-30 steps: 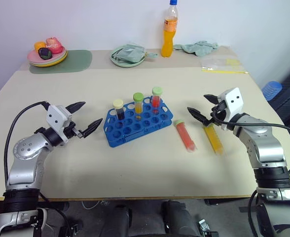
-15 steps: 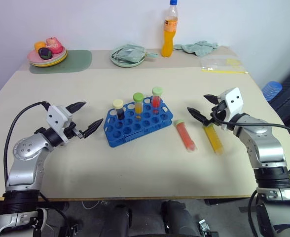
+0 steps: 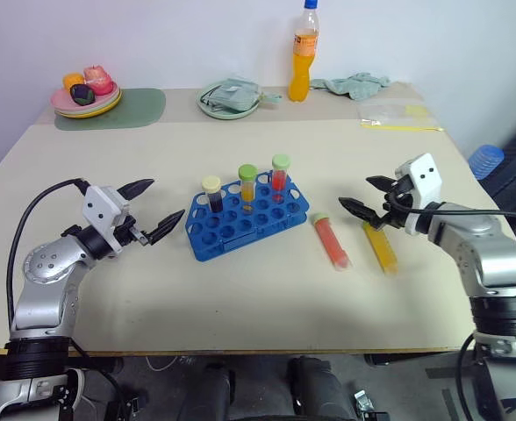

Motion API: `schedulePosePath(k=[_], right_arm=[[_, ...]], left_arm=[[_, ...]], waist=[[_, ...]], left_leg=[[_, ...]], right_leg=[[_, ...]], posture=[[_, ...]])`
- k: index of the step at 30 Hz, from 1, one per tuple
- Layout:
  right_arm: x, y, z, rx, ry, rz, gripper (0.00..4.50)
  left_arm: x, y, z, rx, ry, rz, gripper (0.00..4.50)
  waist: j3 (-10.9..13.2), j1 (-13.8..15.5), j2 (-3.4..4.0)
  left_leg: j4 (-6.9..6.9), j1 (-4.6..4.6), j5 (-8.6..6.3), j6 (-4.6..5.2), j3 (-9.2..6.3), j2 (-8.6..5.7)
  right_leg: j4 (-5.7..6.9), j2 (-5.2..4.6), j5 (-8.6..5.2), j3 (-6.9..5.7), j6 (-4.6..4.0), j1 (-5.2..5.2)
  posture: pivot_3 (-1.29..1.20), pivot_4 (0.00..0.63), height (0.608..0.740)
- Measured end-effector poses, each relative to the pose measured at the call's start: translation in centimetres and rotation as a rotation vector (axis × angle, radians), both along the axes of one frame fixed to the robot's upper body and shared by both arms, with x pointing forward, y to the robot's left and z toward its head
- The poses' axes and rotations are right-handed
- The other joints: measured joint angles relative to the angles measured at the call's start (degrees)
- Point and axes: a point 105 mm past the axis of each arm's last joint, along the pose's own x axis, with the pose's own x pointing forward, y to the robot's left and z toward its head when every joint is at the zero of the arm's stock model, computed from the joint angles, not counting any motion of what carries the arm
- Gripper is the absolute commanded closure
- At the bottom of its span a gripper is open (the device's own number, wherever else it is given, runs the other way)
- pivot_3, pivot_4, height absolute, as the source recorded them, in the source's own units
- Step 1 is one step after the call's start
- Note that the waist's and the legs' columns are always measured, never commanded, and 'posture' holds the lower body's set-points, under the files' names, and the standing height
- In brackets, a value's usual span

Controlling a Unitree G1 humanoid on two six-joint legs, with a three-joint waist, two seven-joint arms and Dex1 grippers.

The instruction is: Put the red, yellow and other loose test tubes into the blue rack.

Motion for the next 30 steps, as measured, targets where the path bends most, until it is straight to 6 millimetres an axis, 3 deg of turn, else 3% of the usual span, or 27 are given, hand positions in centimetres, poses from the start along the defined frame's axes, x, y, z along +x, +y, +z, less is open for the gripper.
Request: schedulePosePath(k=[4,9,27,30], right_arm=[[-0.5,-0.4,0.7,-0.009,0.111,-0.077,0.04],[-1.2,0.7,3.1,-0.032,0.13,-0.073,0.04],[-3.0,4.0,2.4,-0.02,0.318,-0.049,0.04],[-2.4,4.2,2.4,-0.019,0.307,-0.093,0.04]], left_arm=[[-0.2,-0.5,-0.1,-0.001,0.021,-0.037,0.0],[-0.3,-1.2,0.0,0.002,0.025,-0.068,0.0],[-3.3,-2.3,-0.3,0.028,0.127,-0.219,0.0],[-3.8,-2.5,-0.2,0.028,0.141,-0.251,0.0]], waist=[[0.0,-0.17,0.0],[0.01,-0.05,0.01],[0.0,-0.08,0.01],[0.0,-0.08,0.01]], left_leg=[[0.0,-0.02,0.0,0.0,0.02,0.0],[-0.04,-0.07,0.0,0.0,0.0,0.02],[0.13,-0.75,0.01,0.0,0.01,0.08],[0.15,-0.75,0.01,0.01,0.02,0.08]], right_leg=[[-0.01,0.01,-0.04,0.01,-0.1,-0.03],[-0.11,0.02,-0.04,-0.01,-0.09,-0.05],[-0.48,0.1,0.33,-0.04,-0.1,-0.48],[-0.49,0.09,0.32,-0.03,-0.17,-0.48]], posture=[[0.0,0.15,0.74],[0.0,0.15,0.74],[0.0,0.15,0.74],[0.0,0.15,0.74]])
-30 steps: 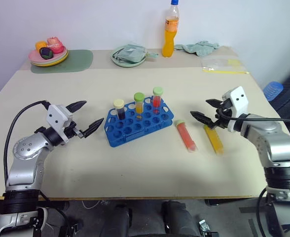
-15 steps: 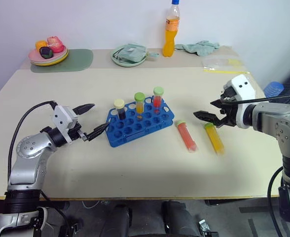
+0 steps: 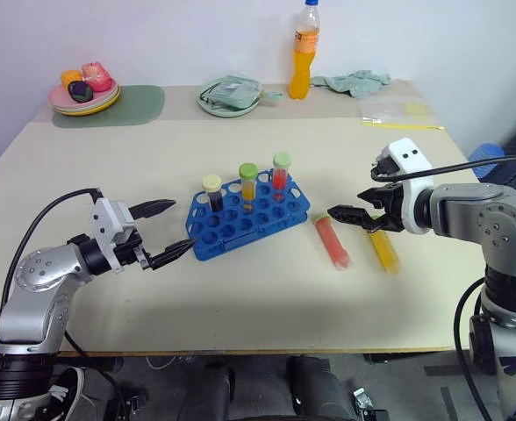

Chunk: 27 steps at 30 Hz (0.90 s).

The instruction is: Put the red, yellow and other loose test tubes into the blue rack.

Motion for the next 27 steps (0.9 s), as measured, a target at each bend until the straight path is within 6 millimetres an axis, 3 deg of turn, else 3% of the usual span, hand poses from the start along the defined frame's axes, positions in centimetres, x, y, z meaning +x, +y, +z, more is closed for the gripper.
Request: schedulePosePath(k=[5,13,22,27], right_arm=[[1.0,1.3,-0.2,-0.005,-0.005,-0.025,0.04],[1.0,2.9,-2.1,-0.032,0.06,-0.007,0.04],[0.7,3.6,-3.3,-0.017,0.135,0.004,0.04],[0.5,3.1,-5.2,-0.033,0.218,-0.027,0.04]], left_arm=[[-0.3,-0.1,-0.1,0.0,0.016,-0.02,0.0],[-0.9,-0.1,-0.5,0.015,0.023,-0.036,0.0],[-0.8,0.2,-0.5,0.014,0.007,0.012,0.0],[-0.8,0.2,-0.5,0.013,0.005,0.018,0.0]], waist=[[0.0,-0.13,0.0],[0.0,-0.08,0.0],[-0.01,-0.13,-0.01],[-0.01,-0.12,0.0]], left_leg=[[-0.04,-0.01,0.0,0.0,0.0,0.06],[-0.01,-0.03,0.01,0.01,-0.01,0.06],[-0.02,-0.03,0.01,0.01,-0.01,0.07],[-0.02,-0.04,0.01,0.01,0.0,0.07]], right_leg=[[0.0,0.06,0.05,0.0,0.04,-0.04],[-0.02,0.06,0.04,0.0,-0.05,-0.05],[-0.02,0.08,0.05,0.0,-0.04,-0.05],[-0.02,0.08,0.05,0.0,-0.04,-0.05]], posture=[[0.0,0.15,0.74],[0.0,0.15,0.74],[0.0,0.15,0.74],[0.0,0.15,0.74]])
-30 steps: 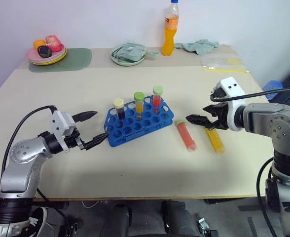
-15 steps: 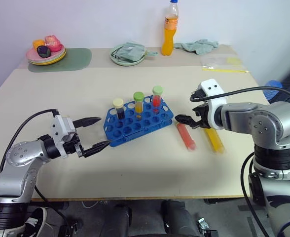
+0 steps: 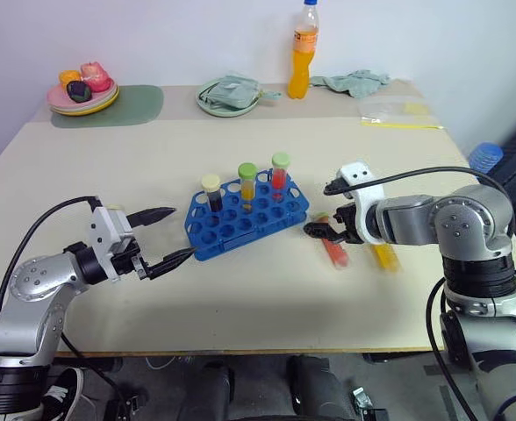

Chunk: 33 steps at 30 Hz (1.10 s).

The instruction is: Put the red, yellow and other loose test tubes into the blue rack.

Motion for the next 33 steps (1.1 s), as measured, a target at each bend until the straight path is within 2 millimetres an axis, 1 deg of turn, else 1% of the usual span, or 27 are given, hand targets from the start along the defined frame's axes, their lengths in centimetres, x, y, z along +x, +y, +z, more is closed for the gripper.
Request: schedulePosePath(k=[8,24,27,30,32,33], right_arm=[[-0.2,0.2,-0.8,0.003,0.07,-0.004,0.04],[0.4,-1.6,-1.7,-0.134,0.046,-0.094,0.04],[0.2,-1.8,-2.2,-0.146,0.052,-0.101,0.78],[-0.1,-1.6,-2.6,-0.154,0.051,-0.083,2.33],[-0.2,-1.4,-2.6,-0.157,0.046,-0.07,3.24],[-0.2,-1.3,-2.6,-0.157,0.045,-0.067,3.24]], left_arm=[[-0.1,-0.1,0.0,-0.003,-0.012,-0.003,0.0],[-0.1,-0.5,0.3,-0.011,-0.036,0.012,0.0],[-0.1,-0.4,0.1,-0.013,-0.032,0.021,0.0],[-0.2,-0.4,-0.2,-0.015,-0.026,0.026,0.0],[-0.1,-0.4,-0.2,-0.011,-0.027,0.029,0.0],[-0.1,-0.5,-0.2,-0.011,-0.028,0.03,0.0]], waist=[[0.0,-0.01,0.0],[0.0,0.0,0.0],[0.0,0.01,0.0],[-0.01,0.01,0.0],[-0.01,0.0,0.0],[-0.01,0.0,0.0]], left_leg=[[0.0,0.0,0.0,0.0,0.0,0.01],[0.0,0.0,0.0,0.0,0.0,0.01],[0.0,0.0,0.0,0.0,0.0,0.01],[0.0,0.0,0.0,0.0,0.0,0.01],[0.01,0.0,0.0,0.0,0.0,0.01],[0.02,0.01,0.0,0.0,0.0,0.01]], right_leg=[[0.0,0.01,0.0,0.0,-0.01,0.0],[0.0,0.02,0.0,0.0,-0.01,0.0],[0.0,0.02,0.0,0.0,-0.01,0.0],[0.0,0.02,0.01,0.0,0.0,0.0],[0.0,0.02,0.0,0.0,-0.01,0.01],[0.0,0.02,0.0,0.0,-0.01,0.01]], posture=[[0.0,0.15,0.74],[0.0,0.15,0.74],[0.0,0.15,0.74],[0.0,0.15,0.74],[0.0,0.15,0.74],[0.0,0.15,0.74]])
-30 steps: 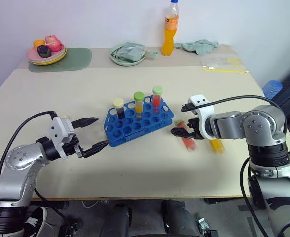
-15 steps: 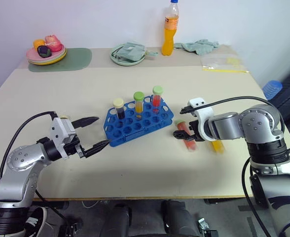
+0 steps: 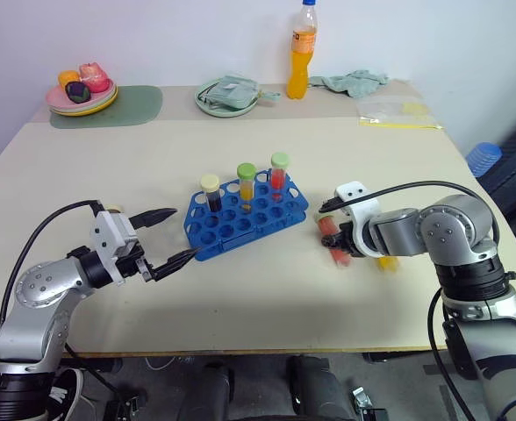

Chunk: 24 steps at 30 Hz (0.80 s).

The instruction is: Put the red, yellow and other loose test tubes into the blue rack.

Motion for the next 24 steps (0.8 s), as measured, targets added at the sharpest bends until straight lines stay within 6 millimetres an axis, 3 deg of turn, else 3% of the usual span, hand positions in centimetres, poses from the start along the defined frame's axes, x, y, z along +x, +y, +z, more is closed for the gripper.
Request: schedulePosePath(k=[6,13,16,18,24], right_arm=[[0.4,0.3,0.2,0.007,-0.01,0.005,3.24],[2.2,-0.4,4.4,0.029,-0.144,-0.032,3.24],[2.5,-0.6,4.9,0.054,-0.164,-0.055,3.24],[2.8,0.2,5.5,0.142,-0.202,-0.069,3.24],[3.4,2.5,9.3,0.431,-0.591,0.029,3.24]], left_arm=[[0.0,-0.1,0.1,0.0,-0.005,0.0,0.0],[-0.1,0.0,0.0,-0.001,-0.005,0.008,0.0],[-0.1,0.0,0.1,-0.001,-0.006,0.011,0.0],[0.0,0.1,0.2,-0.002,-0.013,0.013,0.0],[0.7,0.1,1.1,-0.014,-0.045,0.029,0.0]], waist=[[0.0,-0.09,0.01],[0.0,0.04,0.01],[0.0,0.08,0.0],[0.0,-0.06,0.0],[-0.03,0.01,-0.05]], left_leg=[[-0.01,0.0,0.0,0.0,0.0,0.01],[-0.02,-0.01,0.0,0.0,0.0,0.01],[-0.02,-0.01,0.0,0.0,0.01,0.01],[-0.02,0.0,0.0,0.0,0.01,0.02],[-0.07,-0.01,0.0,0.0,0.0,0.04]], right_leg=[[0.0,0.02,0.0,0.0,0.0,-0.01],[-0.01,0.01,0.02,0.0,0.02,-0.02],[-0.01,0.01,0.01,0.0,0.01,-0.02],[0.02,0.03,0.05,0.0,0.06,-0.03],[-0.05,0.04,0.09,-0.02,0.15,0.0]], posture=[[0.0,0.15,0.74],[0.0,0.15,0.74],[0.0,0.15,0.74],[0.0,0.15,0.74],[0.0,0.15,0.74]])
